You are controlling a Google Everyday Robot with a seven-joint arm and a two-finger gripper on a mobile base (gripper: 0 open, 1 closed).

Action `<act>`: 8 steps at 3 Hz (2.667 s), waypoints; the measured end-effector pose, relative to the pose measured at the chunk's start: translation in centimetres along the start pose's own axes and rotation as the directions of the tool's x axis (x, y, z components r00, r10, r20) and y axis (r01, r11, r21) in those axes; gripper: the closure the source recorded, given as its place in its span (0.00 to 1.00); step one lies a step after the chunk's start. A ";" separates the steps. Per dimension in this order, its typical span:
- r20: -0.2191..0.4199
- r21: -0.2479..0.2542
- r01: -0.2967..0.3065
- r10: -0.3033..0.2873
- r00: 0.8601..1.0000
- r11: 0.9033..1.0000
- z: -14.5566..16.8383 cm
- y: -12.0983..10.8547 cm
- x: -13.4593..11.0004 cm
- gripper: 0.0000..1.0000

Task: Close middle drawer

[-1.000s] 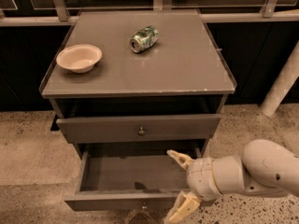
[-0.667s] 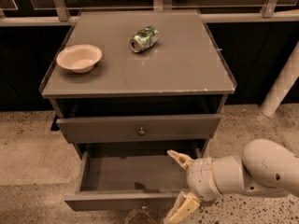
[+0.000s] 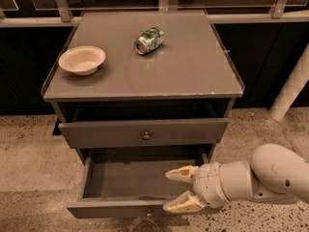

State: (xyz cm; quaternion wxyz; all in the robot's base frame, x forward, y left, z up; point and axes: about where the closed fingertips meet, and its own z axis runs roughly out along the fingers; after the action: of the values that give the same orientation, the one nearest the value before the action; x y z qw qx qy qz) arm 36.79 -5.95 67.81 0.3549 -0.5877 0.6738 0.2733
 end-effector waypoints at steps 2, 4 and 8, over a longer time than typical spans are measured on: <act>0.036 0.005 -0.018 0.018 0.999 1.000 0.8 0.3 0.7 0.88; 0.113 0.062 -0.068 0.060 0.992 0.996 3.3 -2.0 7.6 1.00; 0.081 -0.054 -0.219 0.223 0.972 0.974 8.0 -0.6 15.1 1.00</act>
Offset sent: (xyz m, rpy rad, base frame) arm -0.0041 0.0031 -0.0256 0.0941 0.0126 -0.0387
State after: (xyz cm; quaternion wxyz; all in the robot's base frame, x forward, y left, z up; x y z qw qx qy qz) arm 37.75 -8.76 51.00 0.3380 -0.5044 0.7128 0.3510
